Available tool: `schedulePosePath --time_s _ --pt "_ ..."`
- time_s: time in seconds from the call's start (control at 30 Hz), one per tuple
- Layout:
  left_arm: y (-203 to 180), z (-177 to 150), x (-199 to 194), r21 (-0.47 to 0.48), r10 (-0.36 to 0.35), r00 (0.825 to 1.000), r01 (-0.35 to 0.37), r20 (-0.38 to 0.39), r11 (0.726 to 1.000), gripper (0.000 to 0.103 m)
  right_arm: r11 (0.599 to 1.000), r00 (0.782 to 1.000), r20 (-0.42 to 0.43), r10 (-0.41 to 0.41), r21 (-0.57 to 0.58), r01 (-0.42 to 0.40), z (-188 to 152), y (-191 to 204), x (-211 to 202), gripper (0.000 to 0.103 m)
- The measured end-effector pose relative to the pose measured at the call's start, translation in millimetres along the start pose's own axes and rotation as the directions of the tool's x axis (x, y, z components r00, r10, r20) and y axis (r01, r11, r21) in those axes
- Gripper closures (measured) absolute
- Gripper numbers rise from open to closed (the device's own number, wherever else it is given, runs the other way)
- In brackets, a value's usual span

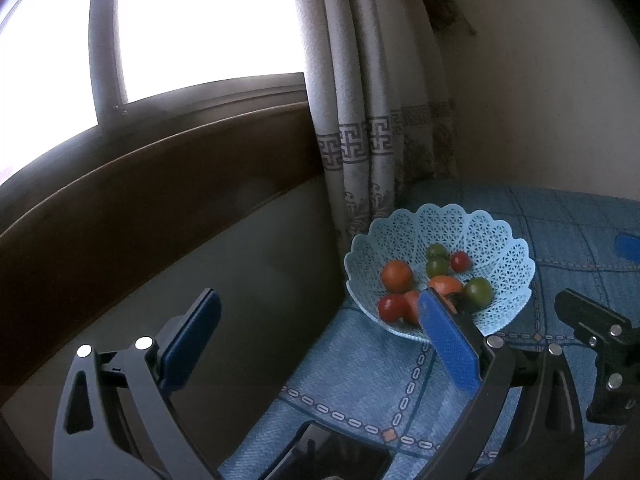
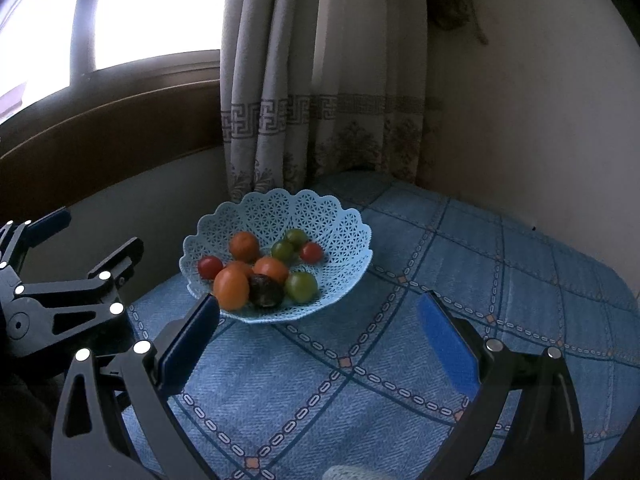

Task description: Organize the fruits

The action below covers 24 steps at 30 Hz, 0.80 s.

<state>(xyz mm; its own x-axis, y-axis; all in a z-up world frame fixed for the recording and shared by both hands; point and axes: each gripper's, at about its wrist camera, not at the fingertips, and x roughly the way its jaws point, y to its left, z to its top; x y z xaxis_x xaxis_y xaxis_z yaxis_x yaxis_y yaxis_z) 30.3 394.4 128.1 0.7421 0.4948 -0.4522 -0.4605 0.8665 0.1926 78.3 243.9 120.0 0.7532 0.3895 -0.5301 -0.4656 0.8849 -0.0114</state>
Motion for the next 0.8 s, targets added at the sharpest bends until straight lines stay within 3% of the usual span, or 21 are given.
schedulePosePath --time_s 0.8 --pt "-2.8 -0.1 -0.7 0.001 0.0 1.0 0.0 -0.006 1.0 0.003 1.0 1.0 -0.004 -0.008 -0.019 0.008 -4.0 3.7 3.1 0.005"
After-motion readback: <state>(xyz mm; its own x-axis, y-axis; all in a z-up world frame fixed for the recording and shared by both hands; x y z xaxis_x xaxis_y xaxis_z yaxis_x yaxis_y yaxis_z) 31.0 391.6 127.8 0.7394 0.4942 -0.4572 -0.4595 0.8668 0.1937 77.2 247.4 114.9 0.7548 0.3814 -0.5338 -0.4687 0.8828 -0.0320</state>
